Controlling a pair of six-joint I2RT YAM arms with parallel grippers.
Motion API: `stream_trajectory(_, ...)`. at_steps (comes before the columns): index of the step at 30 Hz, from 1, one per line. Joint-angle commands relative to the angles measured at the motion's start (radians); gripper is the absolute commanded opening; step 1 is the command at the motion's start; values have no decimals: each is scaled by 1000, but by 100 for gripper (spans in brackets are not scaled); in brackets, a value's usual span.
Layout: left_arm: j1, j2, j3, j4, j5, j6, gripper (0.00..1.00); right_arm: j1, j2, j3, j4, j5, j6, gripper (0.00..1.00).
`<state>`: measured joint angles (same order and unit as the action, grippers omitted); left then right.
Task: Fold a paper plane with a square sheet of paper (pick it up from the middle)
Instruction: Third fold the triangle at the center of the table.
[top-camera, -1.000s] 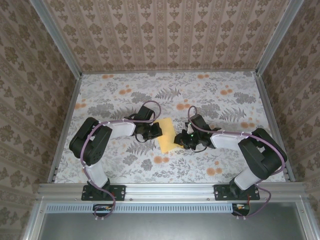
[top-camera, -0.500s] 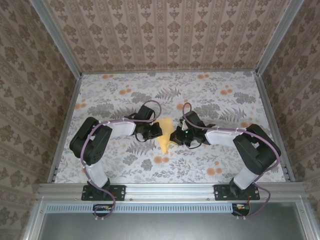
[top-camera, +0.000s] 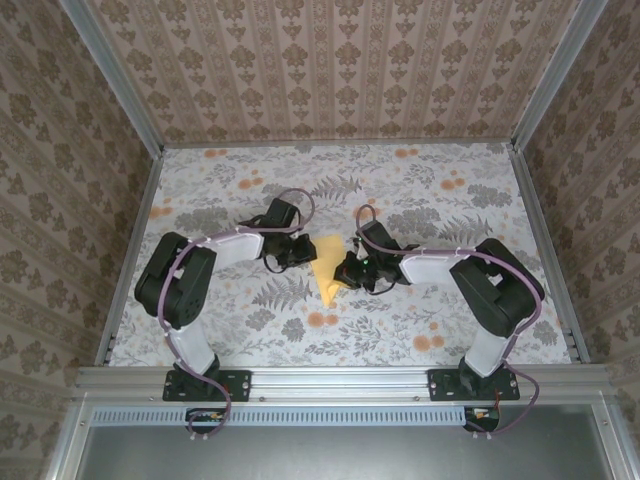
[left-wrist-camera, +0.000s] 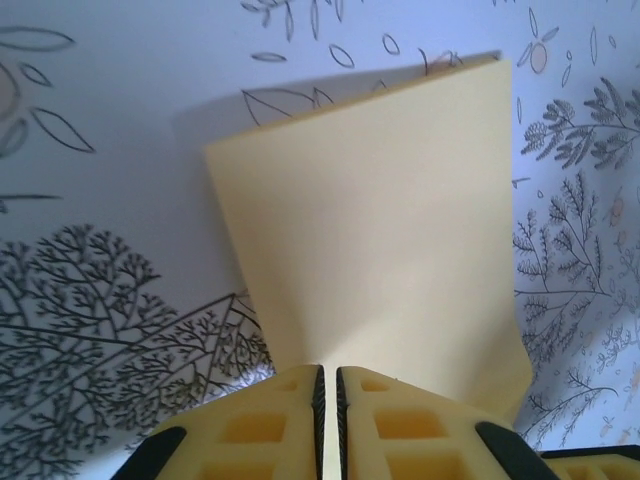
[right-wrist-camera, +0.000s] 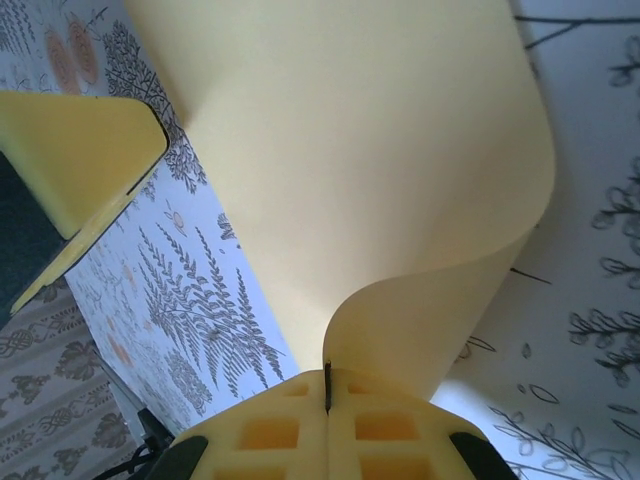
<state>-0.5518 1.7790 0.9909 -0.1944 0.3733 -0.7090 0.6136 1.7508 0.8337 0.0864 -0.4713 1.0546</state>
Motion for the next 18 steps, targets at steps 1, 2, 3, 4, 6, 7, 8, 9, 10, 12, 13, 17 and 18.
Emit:
stream_trajectory(1, 1, 22, 4, -13, 15, 37, 14, 9, 29, 34, 28, 2, 11, 2)
stream_trajectory(2, 1, 32, 8, -12, 23, 38, 14, 11, 35, 38, 31, -1, 10, 2)
stream_trajectory(3, 0, 40, 10, -11, 30, 40, 14, 13, 41, 41, 32, -4, 9, 2)
stream_trajectory(4, 0, 46, 13, -13, 32, 40, 13, 15, 47, 46, 35, -9, 10, 2)
stream_trajectory(6, -2, 59, 17, -20, 34, 43, 12, 18, 56, 56, 35, -8, 7, 2)
stream_trajectory(7, -3, 62, 20, -26, 32, 46, 12, 20, 59, 58, 35, -9, 6, 2)
stream_trajectory(8, -3, 66, 21, -33, 31, 48, 12, 20, 65, 62, 34, -9, 6, 2)
stream_trajectory(9, -5, 71, 22, -39, 29, 51, 12, 21, 70, 66, 35, -11, 5, 2)
stream_trajectory(10, -5, 74, 24, -44, 29, 53, 11, 23, 74, 69, 34, -11, 2, 2)
stream_trajectory(12, -6, 80, 26, -50, 29, 55, 11, 24, 84, 76, 33, -13, 0, 2)
stream_trajectory(13, -7, 82, 25, -50, 29, 56, 11, 25, 88, 78, 35, -14, -3, 2)
stream_trajectory(17, -7, 89, 28, -56, 27, 57, 11, 26, 97, 85, 35, -12, -4, 2)
stream_trajectory(18, -8, 92, 28, -57, 28, 58, 11, 26, 99, 85, 33, -11, -5, 2)
